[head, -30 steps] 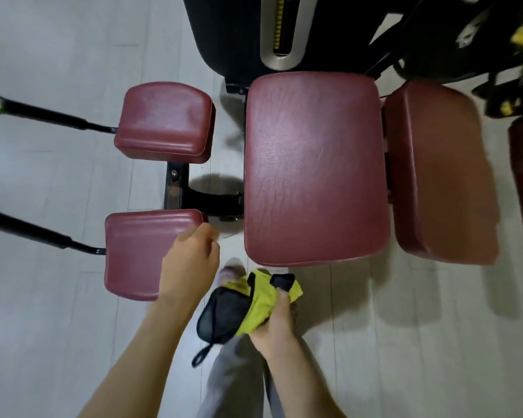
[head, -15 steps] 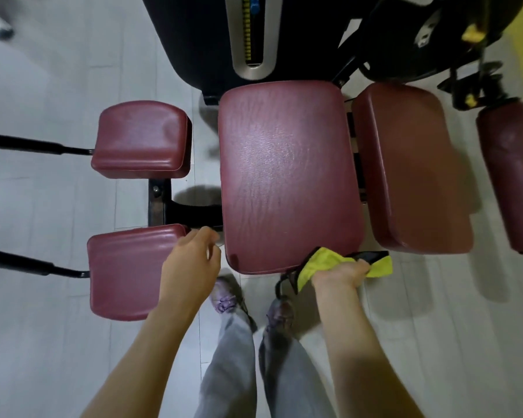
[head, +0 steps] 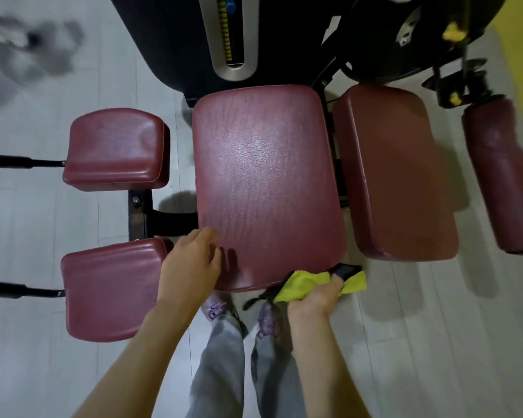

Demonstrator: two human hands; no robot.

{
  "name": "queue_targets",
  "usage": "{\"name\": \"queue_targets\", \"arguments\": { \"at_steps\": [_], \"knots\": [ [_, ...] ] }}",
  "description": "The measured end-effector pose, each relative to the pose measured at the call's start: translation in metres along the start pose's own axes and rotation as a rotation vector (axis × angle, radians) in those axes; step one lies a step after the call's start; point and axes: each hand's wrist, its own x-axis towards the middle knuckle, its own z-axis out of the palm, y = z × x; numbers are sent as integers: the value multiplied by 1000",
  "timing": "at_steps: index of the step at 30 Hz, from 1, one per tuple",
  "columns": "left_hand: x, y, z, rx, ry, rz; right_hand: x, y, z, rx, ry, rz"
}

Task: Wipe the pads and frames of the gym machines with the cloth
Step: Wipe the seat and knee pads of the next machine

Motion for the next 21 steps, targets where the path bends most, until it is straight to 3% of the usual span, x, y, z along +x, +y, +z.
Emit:
{"name": "queue_targets", "arguments": {
  "at_steps": [4, 8, 11, 21],
  "knots": [
    [17, 14, 11, 17, -70, 81, 36, -45, 5, -312, 35, -241],
    [37, 20, 15, 25, -71, 120, 36, -68, 24, -693, -95, -439],
    [50, 22, 16, -7, -67, 142, 27, -82, 49, -899, -63, -563],
    [93, 8, -2, -56, 19, 176, 10, -104, 205, -1148, -65, -914]
  ]
}}
